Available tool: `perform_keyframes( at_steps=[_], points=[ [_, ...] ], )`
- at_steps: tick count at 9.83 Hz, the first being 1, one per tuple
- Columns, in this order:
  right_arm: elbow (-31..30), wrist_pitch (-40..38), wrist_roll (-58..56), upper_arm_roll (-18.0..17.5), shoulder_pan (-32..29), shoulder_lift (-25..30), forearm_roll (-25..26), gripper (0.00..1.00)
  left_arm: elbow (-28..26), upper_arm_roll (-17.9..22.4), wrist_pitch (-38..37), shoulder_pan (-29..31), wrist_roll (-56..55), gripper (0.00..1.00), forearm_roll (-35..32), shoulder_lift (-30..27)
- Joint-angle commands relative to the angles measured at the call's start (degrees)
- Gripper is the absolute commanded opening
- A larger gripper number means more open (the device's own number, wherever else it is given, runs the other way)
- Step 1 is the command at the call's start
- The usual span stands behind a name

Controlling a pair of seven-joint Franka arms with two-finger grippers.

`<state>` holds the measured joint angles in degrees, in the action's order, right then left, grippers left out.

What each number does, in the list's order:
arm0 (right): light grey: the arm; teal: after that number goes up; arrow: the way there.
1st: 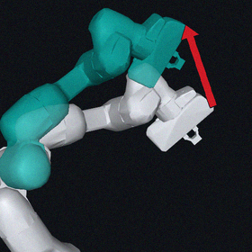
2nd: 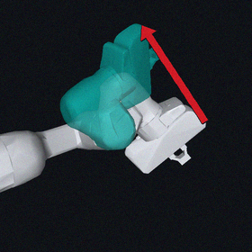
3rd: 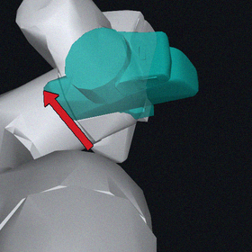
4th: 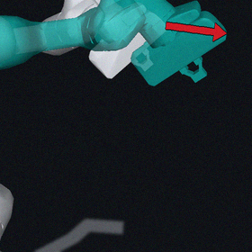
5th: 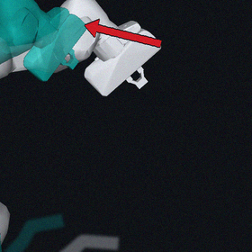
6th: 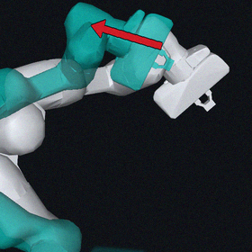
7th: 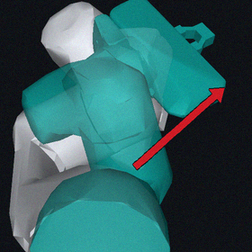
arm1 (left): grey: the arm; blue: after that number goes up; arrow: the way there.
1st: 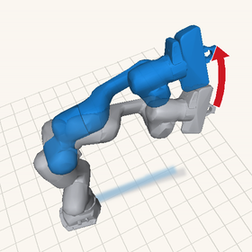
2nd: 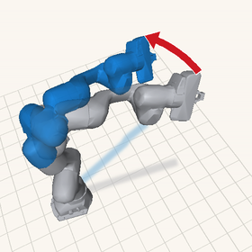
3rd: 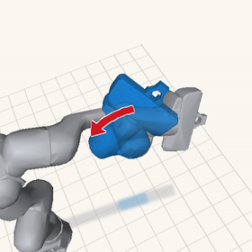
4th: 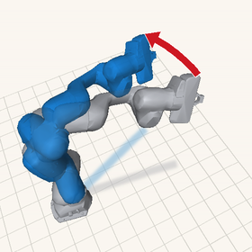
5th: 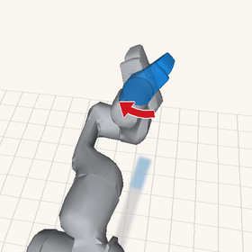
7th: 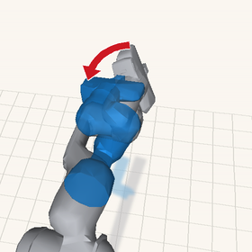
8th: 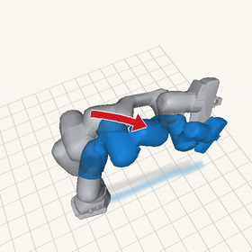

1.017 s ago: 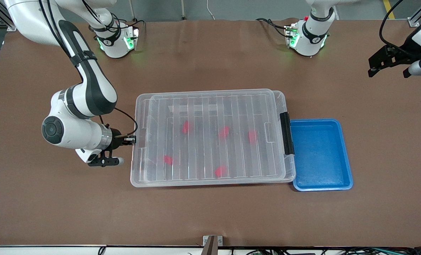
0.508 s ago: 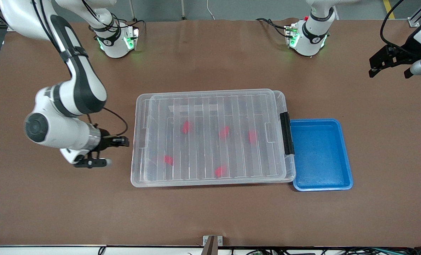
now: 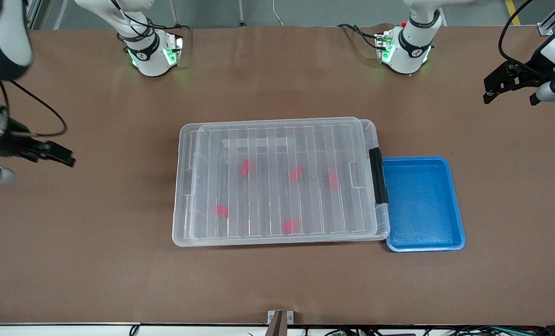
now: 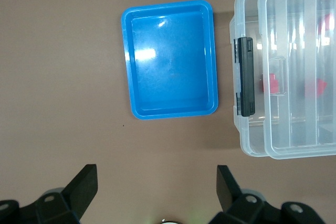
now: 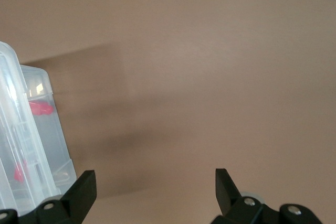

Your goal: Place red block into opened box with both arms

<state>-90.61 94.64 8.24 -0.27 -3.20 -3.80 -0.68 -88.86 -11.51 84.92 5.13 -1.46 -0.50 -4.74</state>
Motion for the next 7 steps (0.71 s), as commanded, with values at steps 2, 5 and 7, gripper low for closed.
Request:
perform_keyframes(
  at_steps=[2, 5, 7],
  points=[
    [6.7, -10.6, -1.5, 4.7, -0.4, 1.9, 0.6, 1.0, -0.2, -0.2, -0.5, -0.1, 0.8, 1.0, -0.3, 1.1],
    [6.5, -13.9, -6.4, 4.4, -1.2, 4.0, 0.9, 1.0, -0.2, -0.2, -0.5, -0.1, 0.8, 1.0, -0.4, 1.1],
    [6.5, -11.8, -7.2, 4.4, -1.2, 3.9, 1.1, 1.0, -0.3, -0.3, -0.5, -0.1, 0.5, 1.0, -0.4, 1.1]
  ],
)
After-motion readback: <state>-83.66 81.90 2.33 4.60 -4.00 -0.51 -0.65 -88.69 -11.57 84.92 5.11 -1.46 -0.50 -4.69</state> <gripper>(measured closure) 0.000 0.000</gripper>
